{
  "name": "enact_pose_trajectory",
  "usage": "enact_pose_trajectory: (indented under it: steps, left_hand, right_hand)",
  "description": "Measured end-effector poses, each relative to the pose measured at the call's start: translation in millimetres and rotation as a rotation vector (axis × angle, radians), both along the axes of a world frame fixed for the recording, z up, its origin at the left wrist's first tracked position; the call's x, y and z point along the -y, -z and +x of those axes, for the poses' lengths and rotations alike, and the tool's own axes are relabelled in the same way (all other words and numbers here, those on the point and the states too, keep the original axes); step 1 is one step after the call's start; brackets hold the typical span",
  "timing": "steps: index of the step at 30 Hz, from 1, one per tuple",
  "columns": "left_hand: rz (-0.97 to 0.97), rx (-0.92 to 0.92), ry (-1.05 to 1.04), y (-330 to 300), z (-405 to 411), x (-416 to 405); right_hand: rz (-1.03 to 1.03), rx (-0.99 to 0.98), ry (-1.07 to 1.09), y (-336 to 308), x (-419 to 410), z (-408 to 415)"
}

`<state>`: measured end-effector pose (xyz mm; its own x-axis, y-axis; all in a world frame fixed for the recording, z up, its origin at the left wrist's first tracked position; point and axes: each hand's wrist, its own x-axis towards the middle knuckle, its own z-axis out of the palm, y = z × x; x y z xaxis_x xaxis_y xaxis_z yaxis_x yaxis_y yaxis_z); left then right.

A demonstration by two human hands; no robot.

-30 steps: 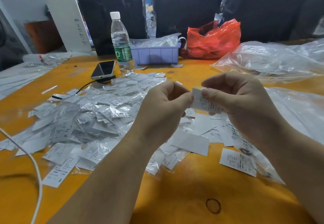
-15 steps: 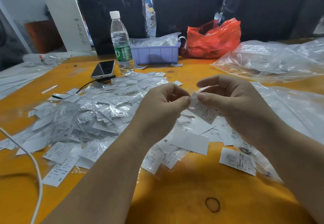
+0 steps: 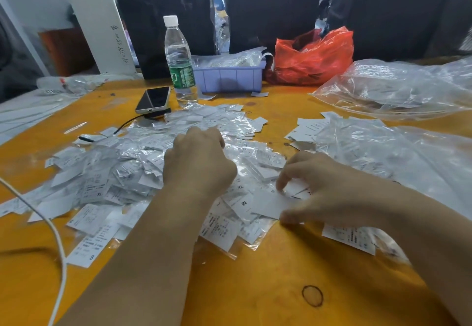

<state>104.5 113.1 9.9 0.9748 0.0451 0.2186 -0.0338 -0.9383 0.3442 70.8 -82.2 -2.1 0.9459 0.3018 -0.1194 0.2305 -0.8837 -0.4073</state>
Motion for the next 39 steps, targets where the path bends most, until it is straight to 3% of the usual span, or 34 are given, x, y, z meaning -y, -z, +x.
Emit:
enact_pose_trajectory:
  steps: [6, 10, 14, 19, 22, 27, 33, 39]
  left_hand:
    - [-0.035, 0.126, 0.108, 3, -2, 6]
    - [-0.310, 0.154, 0.275, 3, -6, 15]
    - [-0.627, -0.064, 0.343, 5, -8, 22]
    - [-0.905, -0.365, 0.427, 2, -9, 26]
    - [-1.041, -0.349, 0.417, 3, -8, 28]
    - [-0.875, -0.155, 0.384, 7, -7, 25]
    - [-0.699, -0.064, 0.443, 14, -13, 34]
    - [-0.693, -0.126, 0.561, 25, -27, 54]
  right_hand:
    - [0.083, 0.105, 0.005, -1, -2, 0]
    - [0.327, 0.234, 0.052, -7, 0, 1]
    - [0.636, 0.344, 0.082, -11, 5, 2]
    - [0.689, 0.478, 0.093, -13, 4, 1]
    - [0.697, 0.473, 0.086, -14, 4, 1]
    - [0.429, 0.415, 0.100, -11, 5, 1]
    - [0.259, 0.603, 0.183, -22, 14, -20]
    - [-0.264, 0.562, 0.403, -11, 21, -55]
